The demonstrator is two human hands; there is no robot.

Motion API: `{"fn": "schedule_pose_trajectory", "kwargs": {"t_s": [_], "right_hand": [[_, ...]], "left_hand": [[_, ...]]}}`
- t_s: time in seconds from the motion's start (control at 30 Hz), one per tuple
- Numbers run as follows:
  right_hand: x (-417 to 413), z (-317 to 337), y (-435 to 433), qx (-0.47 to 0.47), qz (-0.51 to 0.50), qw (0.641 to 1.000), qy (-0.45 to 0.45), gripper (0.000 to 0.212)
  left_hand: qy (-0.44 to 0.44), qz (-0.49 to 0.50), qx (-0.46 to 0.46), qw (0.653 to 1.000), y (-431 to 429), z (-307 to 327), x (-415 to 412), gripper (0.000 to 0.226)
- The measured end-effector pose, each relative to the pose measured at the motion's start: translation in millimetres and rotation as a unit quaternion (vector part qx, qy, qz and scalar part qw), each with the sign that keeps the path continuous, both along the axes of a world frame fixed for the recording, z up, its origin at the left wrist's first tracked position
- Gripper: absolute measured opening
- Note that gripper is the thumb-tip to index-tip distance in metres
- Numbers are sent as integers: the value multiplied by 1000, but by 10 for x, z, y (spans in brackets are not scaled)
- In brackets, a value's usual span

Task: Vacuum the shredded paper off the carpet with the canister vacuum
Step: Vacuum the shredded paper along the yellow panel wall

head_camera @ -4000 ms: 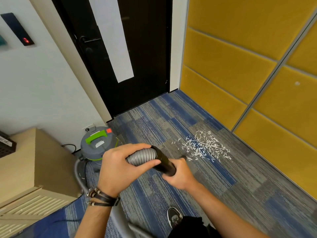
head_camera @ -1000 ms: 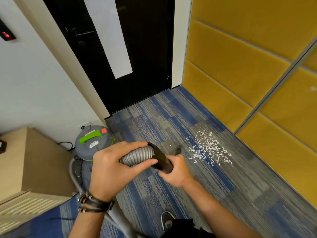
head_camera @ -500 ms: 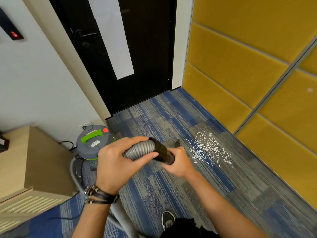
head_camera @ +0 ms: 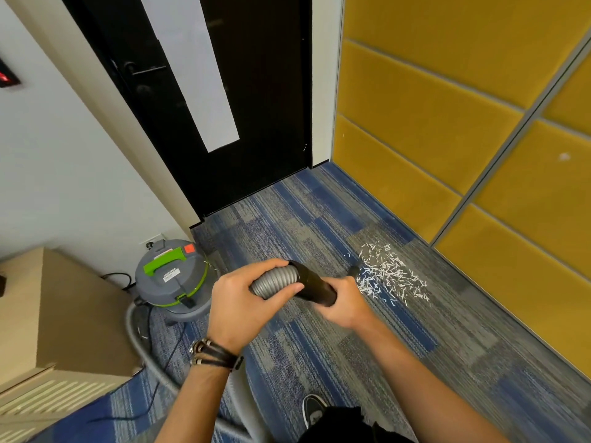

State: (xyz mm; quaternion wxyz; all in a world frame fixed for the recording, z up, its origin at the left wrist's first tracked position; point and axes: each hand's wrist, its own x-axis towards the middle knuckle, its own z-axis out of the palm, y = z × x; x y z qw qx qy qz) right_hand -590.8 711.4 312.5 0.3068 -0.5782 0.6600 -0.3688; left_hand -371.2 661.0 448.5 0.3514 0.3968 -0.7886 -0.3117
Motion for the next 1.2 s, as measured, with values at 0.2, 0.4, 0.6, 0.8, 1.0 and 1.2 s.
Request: {"fn": "schedule_pose_trajectory", "kwargs": {"t_s": [0.2, 0.4, 0.6, 0.8, 1.0, 1.2], "right_hand": [[-128, -58, -194, 12, 12, 1000, 5, 13], [-172, -163, -96, 11, -14, 1000, -7, 23], [0, -97, 100, -16, -60, 997, -39, 27], [406, 113, 304, -44, -68, 996, -49, 40], [764, 231, 727, -39, -73, 996, -45, 33], [1036, 283, 981, -34, -72, 996, -47, 39]], "left_hand": [[-19, -9, 22, 1000, -62, -30, -164, 42], [-25, -40, 47, 998, -93, -27, -223, 39], [-21, -43, 19, 999, 10, 90, -175, 40], [9, -49, 8, 999, 176, 269, 140, 42], [20, -70, 22, 997, 462, 352, 525, 42], [9, -61, 5, 998, 748, 310, 810, 41]]}}
